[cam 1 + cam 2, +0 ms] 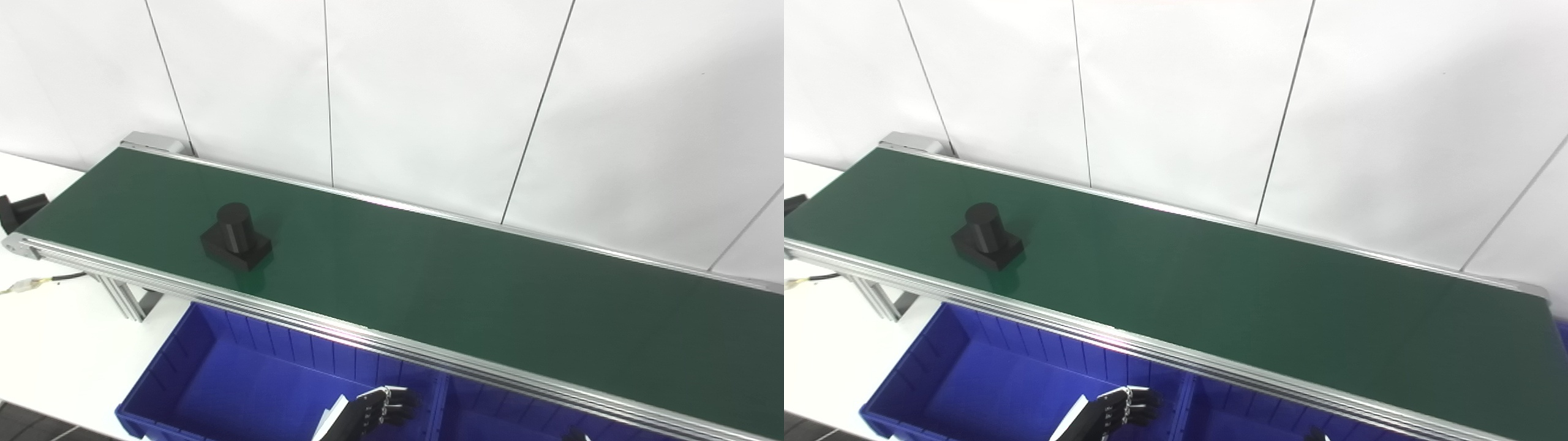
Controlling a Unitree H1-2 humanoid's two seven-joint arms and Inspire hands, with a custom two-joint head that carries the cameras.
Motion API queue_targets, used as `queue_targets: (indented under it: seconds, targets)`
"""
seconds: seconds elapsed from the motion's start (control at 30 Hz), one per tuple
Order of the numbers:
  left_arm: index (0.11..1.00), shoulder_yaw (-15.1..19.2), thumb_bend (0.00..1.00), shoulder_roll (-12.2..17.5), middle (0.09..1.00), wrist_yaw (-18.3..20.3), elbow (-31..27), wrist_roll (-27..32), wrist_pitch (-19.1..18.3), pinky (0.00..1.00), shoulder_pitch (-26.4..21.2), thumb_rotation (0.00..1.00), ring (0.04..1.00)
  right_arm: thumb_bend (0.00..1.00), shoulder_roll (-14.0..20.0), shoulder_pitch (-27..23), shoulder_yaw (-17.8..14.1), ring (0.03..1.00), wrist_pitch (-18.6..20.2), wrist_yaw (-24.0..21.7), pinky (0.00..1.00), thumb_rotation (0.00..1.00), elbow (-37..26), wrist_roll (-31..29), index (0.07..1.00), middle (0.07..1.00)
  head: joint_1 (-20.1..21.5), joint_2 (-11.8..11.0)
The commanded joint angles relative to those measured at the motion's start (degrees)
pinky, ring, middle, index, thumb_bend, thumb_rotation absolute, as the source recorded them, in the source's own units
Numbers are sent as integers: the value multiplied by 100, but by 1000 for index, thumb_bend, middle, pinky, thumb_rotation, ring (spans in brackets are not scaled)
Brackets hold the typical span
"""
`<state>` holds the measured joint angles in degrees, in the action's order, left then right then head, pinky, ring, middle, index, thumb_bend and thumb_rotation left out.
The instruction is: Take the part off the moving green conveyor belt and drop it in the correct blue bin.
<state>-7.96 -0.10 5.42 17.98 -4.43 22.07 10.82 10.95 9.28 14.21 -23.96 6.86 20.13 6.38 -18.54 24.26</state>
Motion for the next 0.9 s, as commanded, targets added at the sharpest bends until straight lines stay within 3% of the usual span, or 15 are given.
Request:
queue_targets:
  seconds: [0.0,0.87]
  targets:
    - [709,-24,755,-56,745,-56,-97,-34,197,723,-111,0,716,554,39,-68,-43,860,-296,-10,791,0,-78,-87,920,892,-25,-13]
    - [705,-38,774,-71,739,-56,25,-42,267,703,-180,0,709,557,59,-101,-50,844,-296,-9,762,0,-81,-74,920,882,16,-19]
